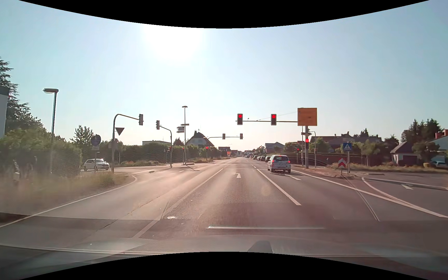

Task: Follow the waypoints while adhering to traffic rules and regulations

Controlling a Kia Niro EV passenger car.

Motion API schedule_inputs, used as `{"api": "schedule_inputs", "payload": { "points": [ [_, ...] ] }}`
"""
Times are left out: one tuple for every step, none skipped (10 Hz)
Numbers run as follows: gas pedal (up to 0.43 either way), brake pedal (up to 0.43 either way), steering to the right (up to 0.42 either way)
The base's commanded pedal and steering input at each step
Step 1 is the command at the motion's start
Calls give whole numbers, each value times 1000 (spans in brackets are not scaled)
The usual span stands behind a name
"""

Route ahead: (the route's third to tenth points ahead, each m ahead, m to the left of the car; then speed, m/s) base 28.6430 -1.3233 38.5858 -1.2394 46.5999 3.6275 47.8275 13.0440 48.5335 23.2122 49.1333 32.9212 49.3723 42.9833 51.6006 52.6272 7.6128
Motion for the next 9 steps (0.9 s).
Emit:
{"api": "schedule_inputs", "payload": {
  "points": [
    [0, 116, 1],
    [0, 122, 1],
    [0, 134, 1],
    [0, 152, 1],
    [0, 159, 1],
    [0, 183, 3],
    [0, 201, 3],
    [0, 226, 3],
    [0, 232, 3]
  ]
}}
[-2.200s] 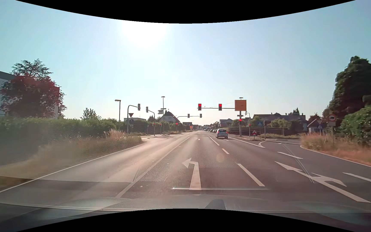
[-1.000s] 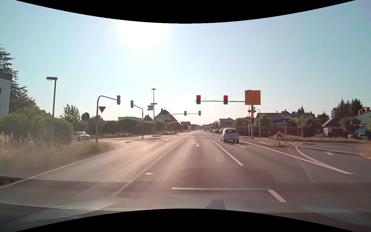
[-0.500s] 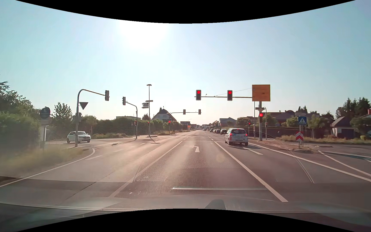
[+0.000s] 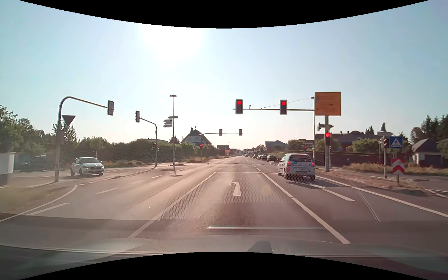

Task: Follow the waypoints while adhering to traffic rules and regulations

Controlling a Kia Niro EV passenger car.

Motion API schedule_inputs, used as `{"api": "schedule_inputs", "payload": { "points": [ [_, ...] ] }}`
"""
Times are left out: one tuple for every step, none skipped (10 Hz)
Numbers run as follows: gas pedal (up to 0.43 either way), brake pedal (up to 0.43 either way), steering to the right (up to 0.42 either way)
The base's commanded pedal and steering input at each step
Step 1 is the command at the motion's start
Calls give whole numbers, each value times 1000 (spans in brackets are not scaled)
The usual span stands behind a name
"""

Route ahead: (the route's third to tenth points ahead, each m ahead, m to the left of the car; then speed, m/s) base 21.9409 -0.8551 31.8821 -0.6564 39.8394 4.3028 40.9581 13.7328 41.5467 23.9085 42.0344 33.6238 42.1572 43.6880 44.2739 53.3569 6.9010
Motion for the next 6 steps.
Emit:
{"api": "schedule_inputs", "payload": {
  "points": [
    [0, 238, 3],
    [0, 238, 3],
    [0, 244, 0],
    [0, 244, -2],
    [0, 244, -2],
    [0, 250, -2]
  ]
}}
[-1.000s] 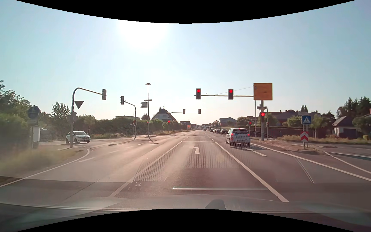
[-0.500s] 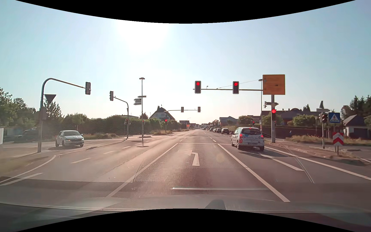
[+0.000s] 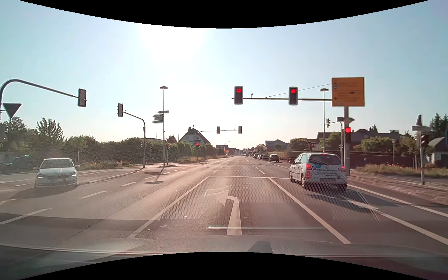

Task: Follow the waypoints while adhering to traffic rules and regulations

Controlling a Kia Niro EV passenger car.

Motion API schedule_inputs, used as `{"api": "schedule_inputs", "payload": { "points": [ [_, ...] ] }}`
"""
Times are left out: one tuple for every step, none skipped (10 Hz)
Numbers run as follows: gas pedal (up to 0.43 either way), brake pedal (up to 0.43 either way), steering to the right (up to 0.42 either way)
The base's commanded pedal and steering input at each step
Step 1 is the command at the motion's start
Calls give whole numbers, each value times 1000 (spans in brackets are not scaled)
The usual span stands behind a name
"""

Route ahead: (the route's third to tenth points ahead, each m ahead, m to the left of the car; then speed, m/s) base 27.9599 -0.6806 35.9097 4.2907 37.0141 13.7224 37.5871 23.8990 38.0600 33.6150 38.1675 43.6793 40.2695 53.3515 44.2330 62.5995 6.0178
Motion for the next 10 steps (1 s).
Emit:
{"api": "schedule_inputs", "payload": {
  "points": [
    [0, 250, 0],
    [0, 250, 0],
    [0, 250, -2],
    [0, 256, -8],
    [0, 256, -13],
    [0, 256, -14],
    [0, 256, -14],
    [0, 256, -11],
    [0, 256, -9],
    [0, 256, -9]
  ]
}}
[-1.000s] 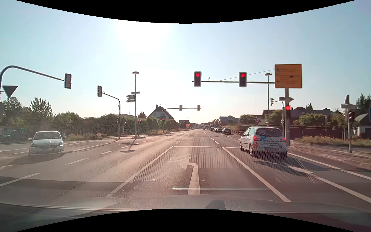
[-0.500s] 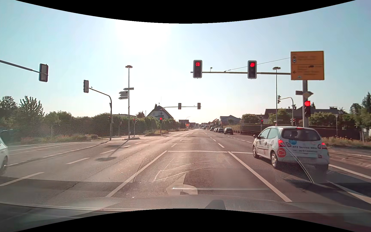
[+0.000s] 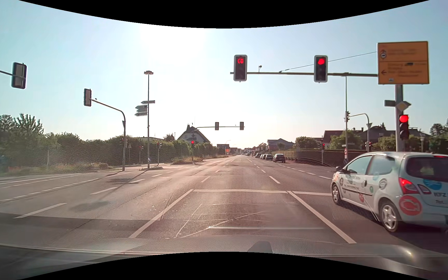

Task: Follow the waypoints while adhering to traffic rules and regulations

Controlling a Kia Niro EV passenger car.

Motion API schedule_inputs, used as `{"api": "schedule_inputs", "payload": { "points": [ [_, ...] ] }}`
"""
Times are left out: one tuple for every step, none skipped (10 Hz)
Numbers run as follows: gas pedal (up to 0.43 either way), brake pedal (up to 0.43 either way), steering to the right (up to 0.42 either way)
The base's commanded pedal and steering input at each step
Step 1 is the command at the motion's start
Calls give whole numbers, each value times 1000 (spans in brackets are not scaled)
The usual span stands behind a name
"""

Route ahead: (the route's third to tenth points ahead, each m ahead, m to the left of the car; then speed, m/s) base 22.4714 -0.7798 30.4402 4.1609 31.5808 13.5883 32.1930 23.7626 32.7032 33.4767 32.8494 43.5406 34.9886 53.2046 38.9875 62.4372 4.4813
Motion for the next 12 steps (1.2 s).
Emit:
{"api": "schedule_inputs", "payload": {
  "points": [
    [0, 256, -9],
    [0, 256, -9],
    [0, 256, -9],
    [0, 262, -9],
    [0, 256, -5],
    [0, 262, -3],
    [0, 262, -3],
    [0, 262, -2],
    [0, 262, -3],
    [0, 262, -3],
    [0, 262, -2],
    [0, 262, -3]
  ]
}}
